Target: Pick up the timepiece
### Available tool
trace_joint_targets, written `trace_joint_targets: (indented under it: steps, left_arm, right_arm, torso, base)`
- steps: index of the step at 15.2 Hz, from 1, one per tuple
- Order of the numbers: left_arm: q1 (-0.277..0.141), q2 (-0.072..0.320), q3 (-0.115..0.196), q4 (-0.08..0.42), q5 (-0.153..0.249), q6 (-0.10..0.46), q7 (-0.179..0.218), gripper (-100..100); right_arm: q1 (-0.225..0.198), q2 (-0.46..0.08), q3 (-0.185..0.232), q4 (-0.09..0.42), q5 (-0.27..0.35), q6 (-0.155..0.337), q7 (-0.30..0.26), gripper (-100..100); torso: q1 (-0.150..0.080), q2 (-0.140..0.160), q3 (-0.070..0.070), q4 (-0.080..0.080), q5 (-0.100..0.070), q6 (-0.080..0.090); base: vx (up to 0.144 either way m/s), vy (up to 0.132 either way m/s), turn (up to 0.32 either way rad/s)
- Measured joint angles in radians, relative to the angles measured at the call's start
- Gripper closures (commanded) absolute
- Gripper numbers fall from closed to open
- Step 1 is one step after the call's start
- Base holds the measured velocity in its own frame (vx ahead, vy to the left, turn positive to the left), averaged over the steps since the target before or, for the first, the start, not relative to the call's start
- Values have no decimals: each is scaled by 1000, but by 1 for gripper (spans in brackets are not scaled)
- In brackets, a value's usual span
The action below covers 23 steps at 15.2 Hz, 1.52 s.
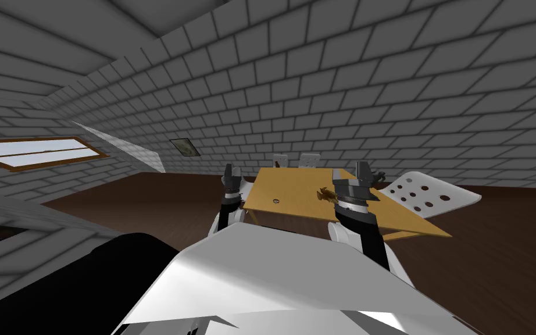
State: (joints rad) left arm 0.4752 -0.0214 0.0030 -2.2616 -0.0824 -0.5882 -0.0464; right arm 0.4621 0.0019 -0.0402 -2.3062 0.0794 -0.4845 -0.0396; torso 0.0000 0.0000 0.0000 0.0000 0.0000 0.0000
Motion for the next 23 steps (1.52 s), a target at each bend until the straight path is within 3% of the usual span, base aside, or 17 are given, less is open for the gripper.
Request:
trace_joint_targets:
  steps: [8,16,20,23]
  left_arm:
    - [-35,89,50,70,13,119,41,-100]
    - [-76,126,95,152,20,264,81,-100]
    - [-94,148,132,190,32,347,114,-100]
    - [-117,151,154,246,35,400,131,-100]
  right_arm:
    - [0,0,0,0,0,0,0,0]
    - [0,0,0,0,0,0,0,0]
    - [0,0,0,0,0,0,0,0]
    - [0,0,0,0,0,0,0,0]
  torso:
    - [-2,1,0,0,-1,0]
    - [-3,1,0,0,-1,0]
    - [-3,1,0,0,-1,0]
    - [-3,1,1,0,-1,0]
  base:
    - [-12,-33,-104]
    - [-12,-38,-118]
    - [-10,-48,-130]
    - [-14,-41,-115]
